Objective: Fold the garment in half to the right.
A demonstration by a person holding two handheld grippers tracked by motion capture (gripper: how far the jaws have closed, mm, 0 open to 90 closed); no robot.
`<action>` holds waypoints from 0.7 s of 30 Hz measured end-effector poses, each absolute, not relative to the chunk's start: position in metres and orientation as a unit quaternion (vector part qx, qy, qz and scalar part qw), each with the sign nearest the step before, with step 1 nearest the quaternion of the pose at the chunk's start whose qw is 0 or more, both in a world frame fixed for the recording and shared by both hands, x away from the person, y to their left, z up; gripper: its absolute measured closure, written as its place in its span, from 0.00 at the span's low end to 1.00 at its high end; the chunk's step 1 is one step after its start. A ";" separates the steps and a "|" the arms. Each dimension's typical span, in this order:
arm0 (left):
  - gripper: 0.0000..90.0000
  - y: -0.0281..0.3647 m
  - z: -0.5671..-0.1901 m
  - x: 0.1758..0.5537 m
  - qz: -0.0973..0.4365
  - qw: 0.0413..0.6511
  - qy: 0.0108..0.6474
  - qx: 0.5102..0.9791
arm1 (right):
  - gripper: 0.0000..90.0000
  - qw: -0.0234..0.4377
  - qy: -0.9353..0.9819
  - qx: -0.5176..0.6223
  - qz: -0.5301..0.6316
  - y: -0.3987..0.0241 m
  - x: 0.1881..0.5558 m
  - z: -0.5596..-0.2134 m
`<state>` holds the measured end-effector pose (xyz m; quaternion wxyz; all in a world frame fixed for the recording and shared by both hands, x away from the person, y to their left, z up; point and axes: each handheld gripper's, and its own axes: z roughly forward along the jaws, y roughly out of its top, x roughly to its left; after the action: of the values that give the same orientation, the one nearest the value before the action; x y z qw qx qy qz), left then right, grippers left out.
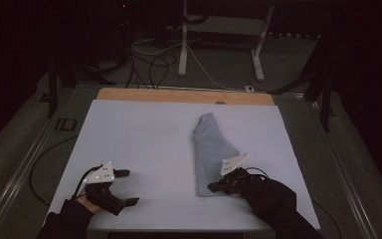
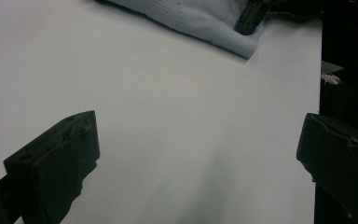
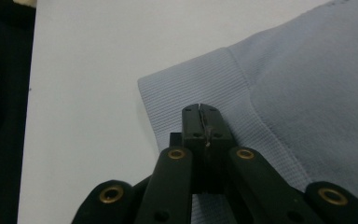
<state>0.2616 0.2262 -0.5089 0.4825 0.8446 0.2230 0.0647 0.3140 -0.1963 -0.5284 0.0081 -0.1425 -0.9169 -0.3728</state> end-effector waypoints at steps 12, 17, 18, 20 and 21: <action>0.00 0.227 -0.510 0.262 0.063 0.483 0.223 0.844 | 1.00 0.015 -0.918 -0.132 -0.373 -0.195 0.311 -0.529; 0.00 0.227 -0.509 0.262 0.064 0.484 0.224 0.844 | 1.00 0.027 -0.913 -0.140 -0.382 -0.196 0.313 -0.528; 0.00 0.227 -0.509 0.262 0.064 0.485 0.225 0.843 | 1.00 0.030 -0.911 -0.140 -0.387 -0.196 0.314 -0.527; 0.00 0.228 -0.508 0.262 0.065 0.485 0.224 0.843 | 1.00 0.026 -0.910 -0.142 -0.389 -0.196 0.313 -0.524; 0.00 0.228 -0.508 0.262 0.064 0.485 0.224 0.843 | 1.00 0.029 -0.907 -0.146 -0.395 -0.196 0.313 -0.522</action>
<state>0.2615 0.2276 -0.5084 0.4854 0.8427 0.2239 0.0643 0.3130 -0.1958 -0.5216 0.0286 -0.1457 -0.9068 -0.3946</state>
